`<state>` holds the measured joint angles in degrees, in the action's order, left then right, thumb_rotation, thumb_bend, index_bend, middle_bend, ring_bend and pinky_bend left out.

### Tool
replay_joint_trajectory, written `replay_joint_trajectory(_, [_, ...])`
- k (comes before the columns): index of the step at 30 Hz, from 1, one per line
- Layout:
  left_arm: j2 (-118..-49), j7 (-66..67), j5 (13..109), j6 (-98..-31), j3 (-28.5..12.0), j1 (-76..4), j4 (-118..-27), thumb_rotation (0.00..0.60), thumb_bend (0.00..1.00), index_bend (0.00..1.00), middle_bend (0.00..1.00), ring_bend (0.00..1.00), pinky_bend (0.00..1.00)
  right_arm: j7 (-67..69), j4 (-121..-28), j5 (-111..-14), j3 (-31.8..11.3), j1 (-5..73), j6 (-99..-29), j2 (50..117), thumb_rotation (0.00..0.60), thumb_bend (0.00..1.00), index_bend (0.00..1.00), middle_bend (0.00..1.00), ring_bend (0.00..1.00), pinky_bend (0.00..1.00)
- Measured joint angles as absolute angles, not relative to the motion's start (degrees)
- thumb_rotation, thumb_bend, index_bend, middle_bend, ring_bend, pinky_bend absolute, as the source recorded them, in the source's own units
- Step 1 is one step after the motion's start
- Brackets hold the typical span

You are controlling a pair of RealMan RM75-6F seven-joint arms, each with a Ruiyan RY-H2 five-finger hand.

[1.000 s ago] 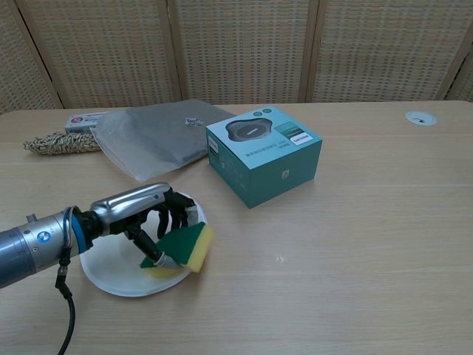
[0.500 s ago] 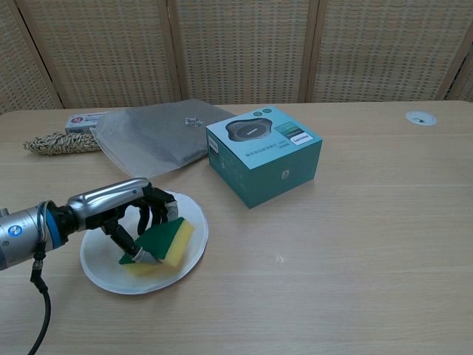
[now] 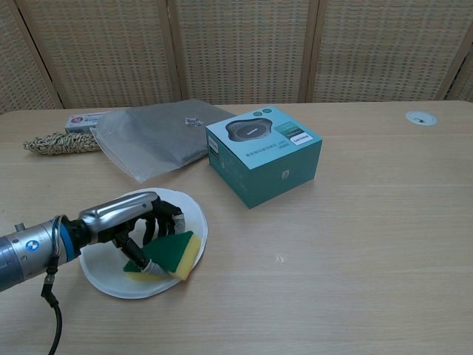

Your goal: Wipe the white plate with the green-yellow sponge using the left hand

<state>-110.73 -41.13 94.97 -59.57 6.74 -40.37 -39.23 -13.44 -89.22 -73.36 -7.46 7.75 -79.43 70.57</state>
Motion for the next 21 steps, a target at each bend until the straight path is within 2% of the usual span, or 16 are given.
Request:
replay_joint_trajectory(11, [-106.9,-43.0,95.0,-62.9,5.4,-40.7,-41.6,0.6,0.25,0.68,0.64,0.51,0.53,-13.4,-89.6,-73.7,-7.3,7.7,-79.6,70.4,0.6,0.0,0.0,0.0,0.0,0.0])
replay_joint_trajectory(15, [-104.6,-42.8,95.3,-63.7,6.2,-39.9,-43.2,0.6,0.25,0.68,0.64,0.51,0.53,-13.3,-89.7,-73.7,-7.4,7.7,-79.6,70.3,0.6,0.0,0.0,0.0,0.0,0.0])
replay_joint_trajectory(21, [-105.2,-43.0,95.4,-63.0,7.4,-38.6,-42.2,0.6,0.25,0.68,0.64,0.51,0.53,-13.2,-89.9,-73.8,-7.3,7.7,-79.5,70.1,0.6,0.0,0.0,0.0,0.0,0.0])
